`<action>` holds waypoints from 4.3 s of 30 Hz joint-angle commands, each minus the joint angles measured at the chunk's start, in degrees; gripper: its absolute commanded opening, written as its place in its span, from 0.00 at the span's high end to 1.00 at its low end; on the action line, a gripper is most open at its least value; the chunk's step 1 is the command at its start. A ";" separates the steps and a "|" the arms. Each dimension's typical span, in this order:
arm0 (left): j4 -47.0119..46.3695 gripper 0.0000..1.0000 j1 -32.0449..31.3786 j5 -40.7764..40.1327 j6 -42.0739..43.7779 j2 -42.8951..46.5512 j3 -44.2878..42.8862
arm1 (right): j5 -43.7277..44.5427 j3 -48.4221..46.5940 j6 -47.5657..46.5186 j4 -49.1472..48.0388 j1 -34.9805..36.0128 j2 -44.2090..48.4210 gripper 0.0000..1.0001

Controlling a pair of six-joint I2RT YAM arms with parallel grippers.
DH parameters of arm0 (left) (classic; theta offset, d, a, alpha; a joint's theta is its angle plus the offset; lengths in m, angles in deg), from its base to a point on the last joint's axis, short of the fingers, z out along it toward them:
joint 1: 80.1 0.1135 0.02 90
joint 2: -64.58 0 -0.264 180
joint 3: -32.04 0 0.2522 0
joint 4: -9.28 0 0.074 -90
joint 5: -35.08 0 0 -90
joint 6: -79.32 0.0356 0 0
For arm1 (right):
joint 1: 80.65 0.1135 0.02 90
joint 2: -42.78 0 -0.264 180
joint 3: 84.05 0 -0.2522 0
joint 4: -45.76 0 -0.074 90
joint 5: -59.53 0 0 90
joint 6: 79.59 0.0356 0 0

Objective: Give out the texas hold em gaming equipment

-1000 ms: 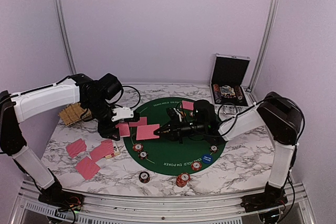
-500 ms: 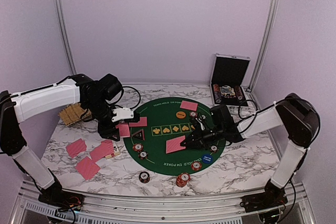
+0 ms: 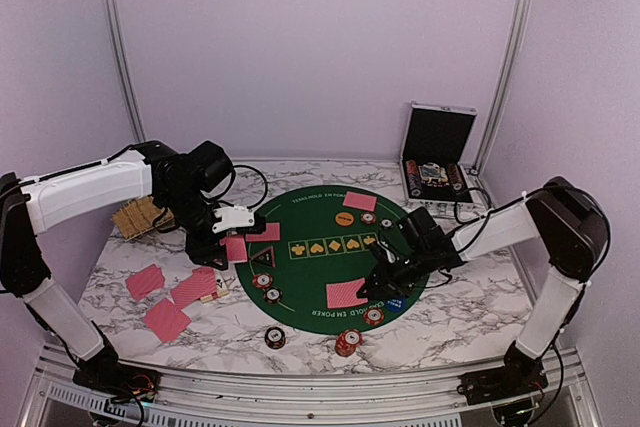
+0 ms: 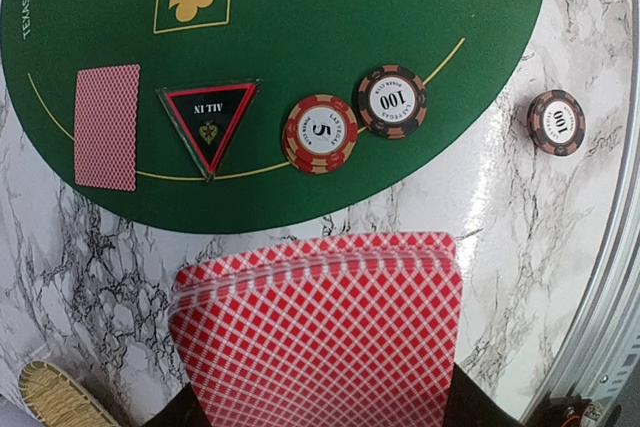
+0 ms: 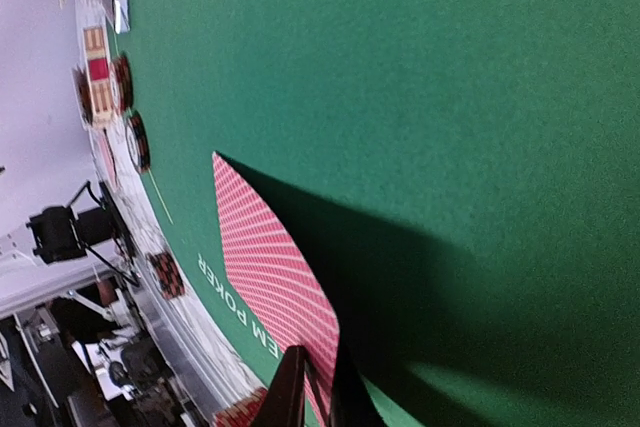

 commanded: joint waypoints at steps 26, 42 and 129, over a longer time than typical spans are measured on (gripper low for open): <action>2.28 0.39 -0.03 2.91 -3.04 -0.62 -5.51 | 0.07 -20.12 22.79 -29.11 13.26 -7.04 0.25; 2.28 0.39 -0.04 2.93 -3.36 -0.97 -5.03 | -1.13 -32.29 30.04 -37.33 18.43 -19.81 0.26; 2.74 0.38 -0.12 3.08 -2.84 -0.17 -3.53 | 7.35 -26.68 25.79 -32.15 15.26 -12.59 0.95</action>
